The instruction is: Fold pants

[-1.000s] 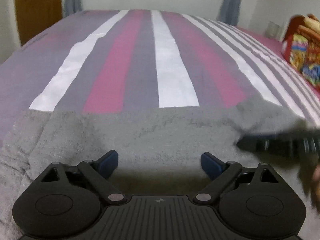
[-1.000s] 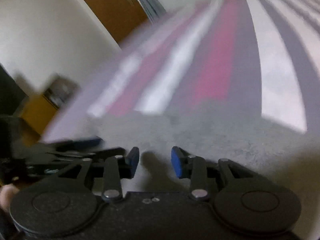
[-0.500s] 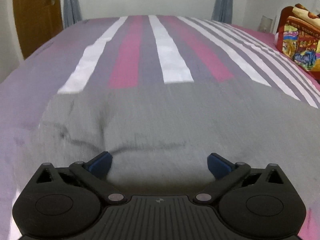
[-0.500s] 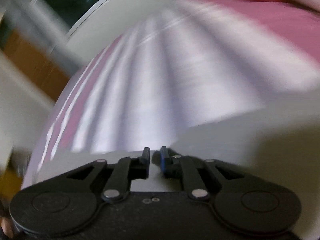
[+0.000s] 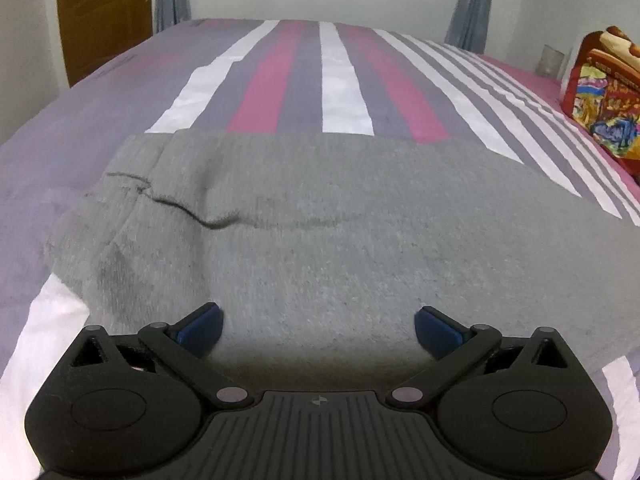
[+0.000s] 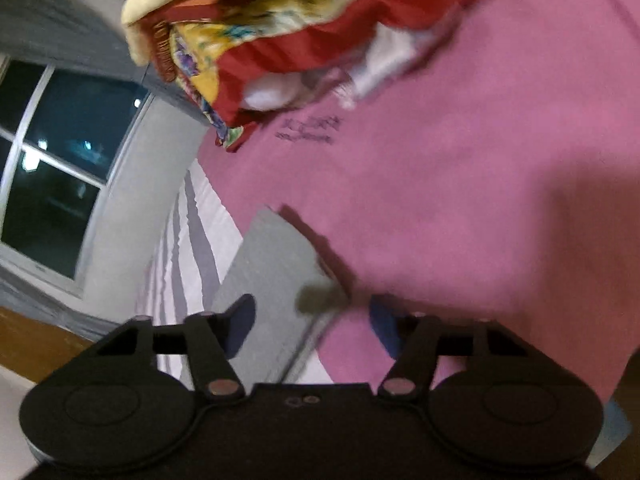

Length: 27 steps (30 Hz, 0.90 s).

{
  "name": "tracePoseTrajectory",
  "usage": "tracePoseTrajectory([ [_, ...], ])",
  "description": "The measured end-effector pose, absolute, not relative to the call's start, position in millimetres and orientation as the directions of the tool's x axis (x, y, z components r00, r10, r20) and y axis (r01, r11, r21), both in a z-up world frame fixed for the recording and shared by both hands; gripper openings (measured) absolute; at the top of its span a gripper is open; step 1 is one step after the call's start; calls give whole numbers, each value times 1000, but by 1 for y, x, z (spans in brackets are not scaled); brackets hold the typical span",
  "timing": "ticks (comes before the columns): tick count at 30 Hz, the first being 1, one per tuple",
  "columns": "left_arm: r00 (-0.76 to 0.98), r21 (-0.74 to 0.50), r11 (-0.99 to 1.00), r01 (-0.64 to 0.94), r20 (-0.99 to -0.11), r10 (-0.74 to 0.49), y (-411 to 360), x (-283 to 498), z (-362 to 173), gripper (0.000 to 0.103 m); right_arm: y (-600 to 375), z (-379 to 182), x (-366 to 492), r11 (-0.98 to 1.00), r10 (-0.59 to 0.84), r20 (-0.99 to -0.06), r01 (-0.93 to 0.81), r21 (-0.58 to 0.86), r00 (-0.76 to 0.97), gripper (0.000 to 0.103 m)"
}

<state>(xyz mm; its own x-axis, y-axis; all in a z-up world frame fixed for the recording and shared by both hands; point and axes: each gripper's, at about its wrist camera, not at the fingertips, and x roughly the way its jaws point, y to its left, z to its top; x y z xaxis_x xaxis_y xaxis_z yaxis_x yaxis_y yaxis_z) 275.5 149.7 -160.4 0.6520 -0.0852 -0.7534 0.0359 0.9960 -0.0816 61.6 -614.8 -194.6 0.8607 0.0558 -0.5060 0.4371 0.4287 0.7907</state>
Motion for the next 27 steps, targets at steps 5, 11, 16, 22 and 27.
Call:
tracePoseTrajectory([
  [5, 646, -83, 997, 9, -760, -69, 147, 276, -162, 103, -605, -208, 83, 395, 124, -475, 396, 829, 871, 44],
  [11, 664, -72, 997, -9, -746, -48, 145, 276, -170, 103, -602, -203, 113, 453, 179, -499, 379, 807, 848, 10],
  [16, 666, -38, 999, -21, -746, -15, 139, 278, -172, 103, -584, -144, 104, 635, 134, -347, 188, 749, 928, 8],
  [22, 664, -16, 1000, -25, -748, 4, 137, 280, -174, 103, -610, -224, 98, 524, 123, -460, 336, 782, 879, 4],
  [27, 669, -2, 1000, -30, -743, 18, 135, 279, -174, 103, -603, -212, 99, 570, 105, -483, 345, 745, 869, 9],
])
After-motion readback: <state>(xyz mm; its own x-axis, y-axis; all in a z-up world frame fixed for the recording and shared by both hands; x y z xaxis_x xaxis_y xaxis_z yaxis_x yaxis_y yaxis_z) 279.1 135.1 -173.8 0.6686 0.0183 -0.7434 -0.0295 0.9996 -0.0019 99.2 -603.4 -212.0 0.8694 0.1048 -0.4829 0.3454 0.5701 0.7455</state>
